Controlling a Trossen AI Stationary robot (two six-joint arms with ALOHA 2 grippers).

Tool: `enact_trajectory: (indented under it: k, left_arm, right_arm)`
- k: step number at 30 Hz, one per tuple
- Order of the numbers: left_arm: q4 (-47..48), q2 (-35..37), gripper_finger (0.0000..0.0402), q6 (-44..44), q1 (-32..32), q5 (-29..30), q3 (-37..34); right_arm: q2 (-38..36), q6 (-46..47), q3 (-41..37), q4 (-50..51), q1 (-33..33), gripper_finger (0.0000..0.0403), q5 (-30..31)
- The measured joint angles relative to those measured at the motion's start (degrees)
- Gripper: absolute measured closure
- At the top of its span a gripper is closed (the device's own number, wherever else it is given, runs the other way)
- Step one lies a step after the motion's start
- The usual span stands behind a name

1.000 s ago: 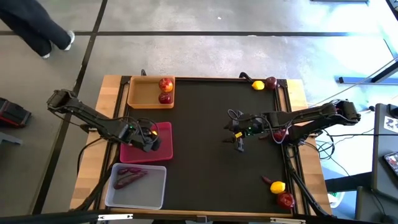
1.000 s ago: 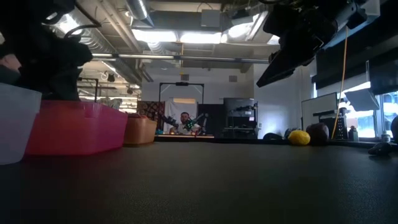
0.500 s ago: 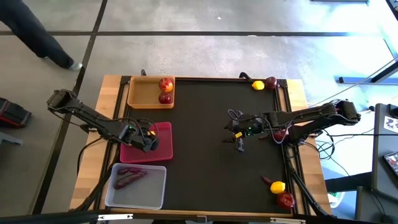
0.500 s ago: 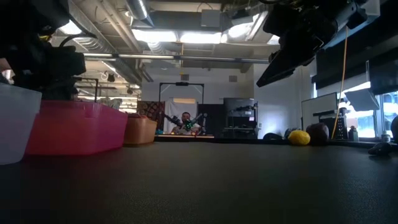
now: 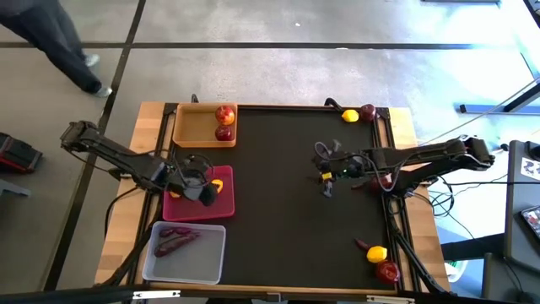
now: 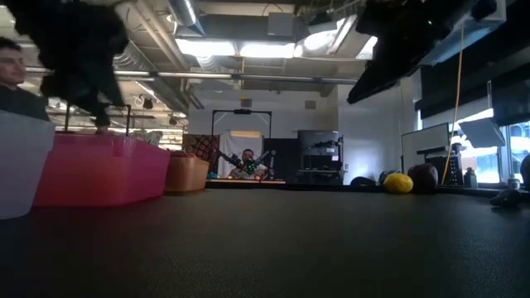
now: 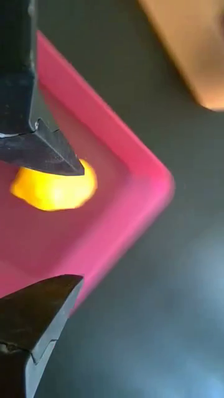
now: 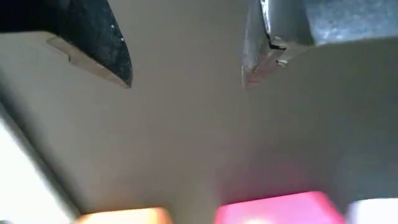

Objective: Sort produce into baskets
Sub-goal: Put the top lemon into the pink bin

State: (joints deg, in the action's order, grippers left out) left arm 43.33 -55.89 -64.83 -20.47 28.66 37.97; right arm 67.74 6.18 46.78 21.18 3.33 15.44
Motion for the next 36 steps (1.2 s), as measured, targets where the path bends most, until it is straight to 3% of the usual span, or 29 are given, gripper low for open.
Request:
enact_trajectory:
  k: [3, 7, 14, 24, 36]
  left_arm:
    - [-4.07, 1.54, 0.0135, 5.50, 0.00, 2.33, 1.43]
    - [-11.17, 1.87, 0.0135, 13.29, 0.00, 6.07, 1.43]
    - [-19.73, 0.18, 0.0135, 22.19, 0.48, 9.71, 0.99]
    - [-20.25, -1.38, 0.0135, 27.03, 3.87, 9.77, 0.90]
    - [-20.30, -1.38, 0.0135, 30.92, 8.44, 9.74, 0.88]
  right_arm:
    - [-1.17, -0.04, 1.28, 3.13, -0.47, 0.0148, 9.21]
    - [-1.66, -0.46, 1.73, 6.48, -4.79, 0.0148, 14.00]
    - [-1.20, -5.95, 1.72, 12.22, -19.84, 0.0148, 13.01]
    - [4.44, -18.12, 1.79, 8.34, -40.85, 0.0148, 4.99]
    - [22.87, -23.30, 16.35, 16.20, -52.33, 0.0148, 4.20]
